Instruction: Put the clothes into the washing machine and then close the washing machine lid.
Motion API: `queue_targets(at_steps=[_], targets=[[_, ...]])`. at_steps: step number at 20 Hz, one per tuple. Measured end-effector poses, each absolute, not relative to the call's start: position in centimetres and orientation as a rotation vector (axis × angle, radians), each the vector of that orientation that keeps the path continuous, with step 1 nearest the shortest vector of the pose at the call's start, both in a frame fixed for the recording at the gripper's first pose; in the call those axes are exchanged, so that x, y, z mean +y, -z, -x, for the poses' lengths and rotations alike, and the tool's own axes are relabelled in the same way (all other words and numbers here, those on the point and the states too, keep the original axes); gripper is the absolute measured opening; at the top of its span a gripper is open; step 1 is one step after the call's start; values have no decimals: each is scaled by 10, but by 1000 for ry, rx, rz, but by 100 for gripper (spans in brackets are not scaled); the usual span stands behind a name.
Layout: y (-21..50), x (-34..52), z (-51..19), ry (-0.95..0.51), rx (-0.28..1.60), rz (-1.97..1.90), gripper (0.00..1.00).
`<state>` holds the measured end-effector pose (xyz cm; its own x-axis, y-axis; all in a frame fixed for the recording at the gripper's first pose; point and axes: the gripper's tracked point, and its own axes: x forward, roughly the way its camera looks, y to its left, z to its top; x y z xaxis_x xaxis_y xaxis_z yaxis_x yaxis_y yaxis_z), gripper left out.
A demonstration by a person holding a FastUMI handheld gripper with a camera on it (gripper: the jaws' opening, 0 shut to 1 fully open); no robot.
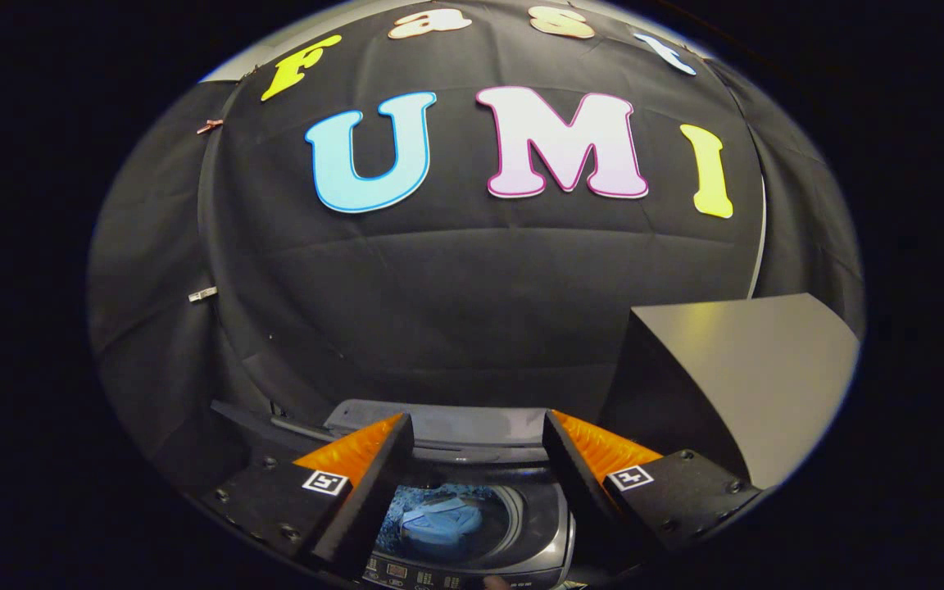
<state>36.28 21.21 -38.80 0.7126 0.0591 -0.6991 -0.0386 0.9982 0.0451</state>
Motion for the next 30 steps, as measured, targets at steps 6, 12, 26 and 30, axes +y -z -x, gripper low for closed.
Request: queue_targets(at_steps=[6, 12, 26, 30], targets=[[385, 216, -355, -100, 793, -15, 99], [371, 217, -355, -104, 750, -25, 99], [144, 171, -309, -182, 259, -105, 98], [88, 134, -277, -196, 131, -121, 98]])
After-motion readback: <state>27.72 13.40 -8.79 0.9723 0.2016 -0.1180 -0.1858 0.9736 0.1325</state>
